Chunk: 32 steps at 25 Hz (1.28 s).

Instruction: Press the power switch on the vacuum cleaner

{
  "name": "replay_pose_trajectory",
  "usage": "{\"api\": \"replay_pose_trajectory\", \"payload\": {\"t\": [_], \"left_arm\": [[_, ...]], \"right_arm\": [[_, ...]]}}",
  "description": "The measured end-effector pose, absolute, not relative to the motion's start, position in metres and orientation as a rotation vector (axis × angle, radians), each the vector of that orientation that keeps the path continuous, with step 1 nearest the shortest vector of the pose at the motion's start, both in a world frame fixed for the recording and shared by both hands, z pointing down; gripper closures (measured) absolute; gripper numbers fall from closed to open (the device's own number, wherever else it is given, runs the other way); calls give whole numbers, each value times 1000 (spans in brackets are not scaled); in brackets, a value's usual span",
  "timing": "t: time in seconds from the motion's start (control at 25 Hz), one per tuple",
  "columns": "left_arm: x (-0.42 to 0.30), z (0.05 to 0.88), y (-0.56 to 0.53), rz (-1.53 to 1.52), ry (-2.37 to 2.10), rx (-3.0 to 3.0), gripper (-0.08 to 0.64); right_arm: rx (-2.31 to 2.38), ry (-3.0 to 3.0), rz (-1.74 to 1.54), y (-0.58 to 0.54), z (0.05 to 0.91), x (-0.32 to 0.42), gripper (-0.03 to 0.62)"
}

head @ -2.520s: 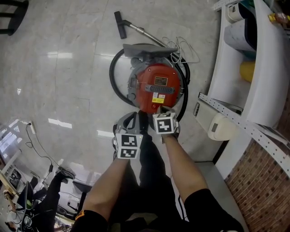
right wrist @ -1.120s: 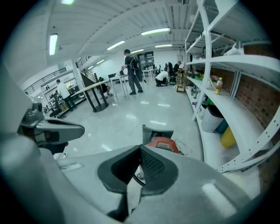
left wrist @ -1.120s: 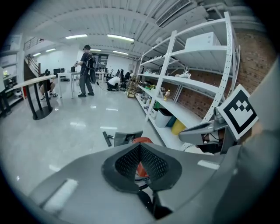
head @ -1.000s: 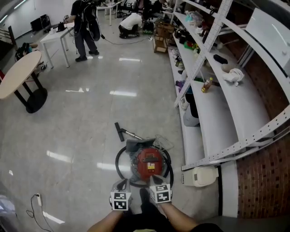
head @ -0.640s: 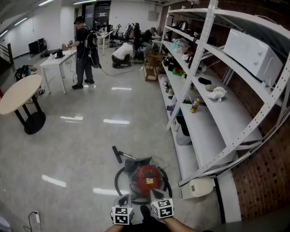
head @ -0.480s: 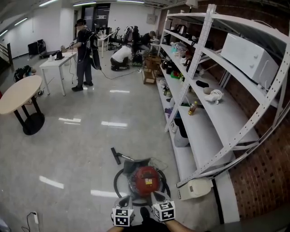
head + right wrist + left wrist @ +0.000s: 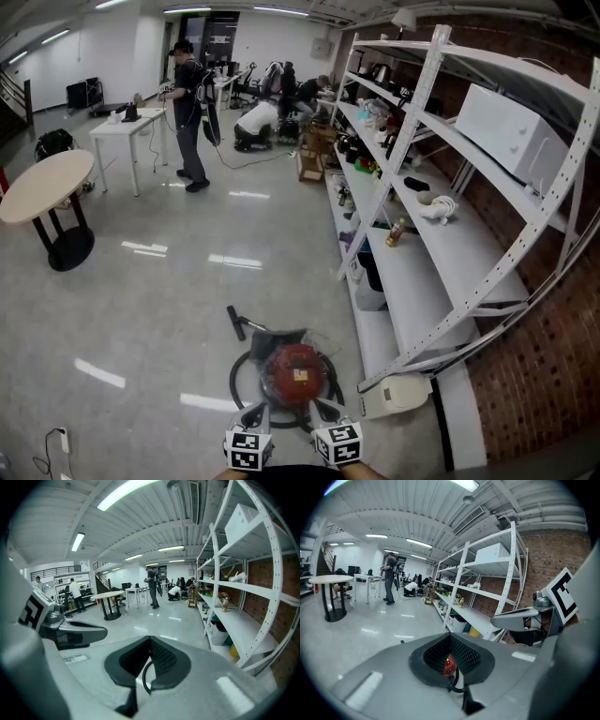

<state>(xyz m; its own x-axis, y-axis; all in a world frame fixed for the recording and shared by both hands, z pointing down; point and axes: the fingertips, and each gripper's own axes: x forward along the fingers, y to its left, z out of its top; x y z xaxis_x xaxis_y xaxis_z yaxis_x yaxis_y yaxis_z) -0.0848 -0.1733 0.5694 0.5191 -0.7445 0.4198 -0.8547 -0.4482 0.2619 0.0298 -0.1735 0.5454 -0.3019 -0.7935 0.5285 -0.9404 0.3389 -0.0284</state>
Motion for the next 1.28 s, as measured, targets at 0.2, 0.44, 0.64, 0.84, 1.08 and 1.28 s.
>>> {"api": "replay_pose_trajectory", "payload": {"t": [0.2,0.44,0.64,0.84,1.08,1.28], "left_arm": [[-64,556,-147,317,-1319,2340,545],[-22,540,-104,293,-1342,2370,545],[15,540,-58,295,-1382,2360,545],[47,529,-15,291,-1433,2373,545],[66,517,41,279,-1519,2326,545],[64,508,80,298,-1595,2306,545]], "right_arm": [[1546,-2224,428,-144,531,54,600],[1526,-2264,386,-92,523,88,600],[1476,-2311,351,-46,521,118,600],[1456,-2360,325,-13,516,148,600],[1359,-2418,313,32,517,162,600],[1274,-2484,288,63,517,155,600]]}}
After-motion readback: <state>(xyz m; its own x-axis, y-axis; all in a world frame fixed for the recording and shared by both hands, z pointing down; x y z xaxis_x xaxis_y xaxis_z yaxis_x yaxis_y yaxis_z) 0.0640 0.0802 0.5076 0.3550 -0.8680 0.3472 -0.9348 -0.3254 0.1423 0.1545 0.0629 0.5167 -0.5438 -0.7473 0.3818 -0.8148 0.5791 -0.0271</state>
